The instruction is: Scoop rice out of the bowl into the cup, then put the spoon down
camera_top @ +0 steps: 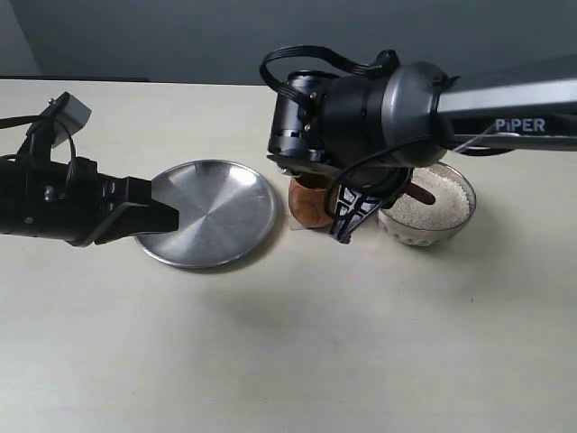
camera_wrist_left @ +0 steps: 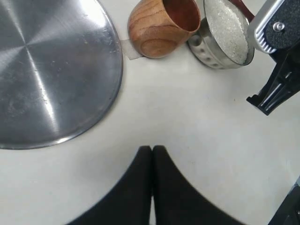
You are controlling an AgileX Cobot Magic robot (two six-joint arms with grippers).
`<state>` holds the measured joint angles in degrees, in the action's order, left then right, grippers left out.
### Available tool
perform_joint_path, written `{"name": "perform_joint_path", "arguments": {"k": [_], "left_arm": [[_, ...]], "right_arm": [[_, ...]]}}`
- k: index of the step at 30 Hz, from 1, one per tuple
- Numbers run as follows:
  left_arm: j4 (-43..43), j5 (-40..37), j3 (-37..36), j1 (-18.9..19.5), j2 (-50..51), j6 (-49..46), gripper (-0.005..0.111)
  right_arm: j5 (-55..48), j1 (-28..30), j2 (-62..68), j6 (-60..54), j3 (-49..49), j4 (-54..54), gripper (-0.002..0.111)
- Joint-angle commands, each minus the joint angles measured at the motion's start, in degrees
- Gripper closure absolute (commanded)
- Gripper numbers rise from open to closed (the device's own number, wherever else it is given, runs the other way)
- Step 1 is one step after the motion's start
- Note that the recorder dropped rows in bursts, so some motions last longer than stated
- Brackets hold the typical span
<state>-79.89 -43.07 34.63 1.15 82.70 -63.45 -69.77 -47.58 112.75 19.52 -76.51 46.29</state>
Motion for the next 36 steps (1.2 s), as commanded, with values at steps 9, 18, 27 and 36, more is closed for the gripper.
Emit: {"name": "perform_joint_path", "arguments": {"k": [9,18,27,36], "left_arm": [[-0.9,-0.4,0.2,-0.2,-0.1,0.1,0.106],[-1.0,-0.4,0.2,-0.2,-0.1,0.1,0.106],[-1.0,-0.4,0.2,-0.2,-0.1,0.1,0.106],[-1.0,-0.2,0.2,-0.2,-0.1,0.1,0.106]], "right_arm": [[-0.2,-1.2,-0.3,0.6,0.2,3.7,0.109],[-0.2,-1.2,-0.3,0.8,3.6,3.7,0.109],[-0.2,-1.2,-0.3,-1.0,3.7,5.7,0.109],[-0.2,-1.2,-0.2,-3.4,3.7,7.0,0.109]]}}
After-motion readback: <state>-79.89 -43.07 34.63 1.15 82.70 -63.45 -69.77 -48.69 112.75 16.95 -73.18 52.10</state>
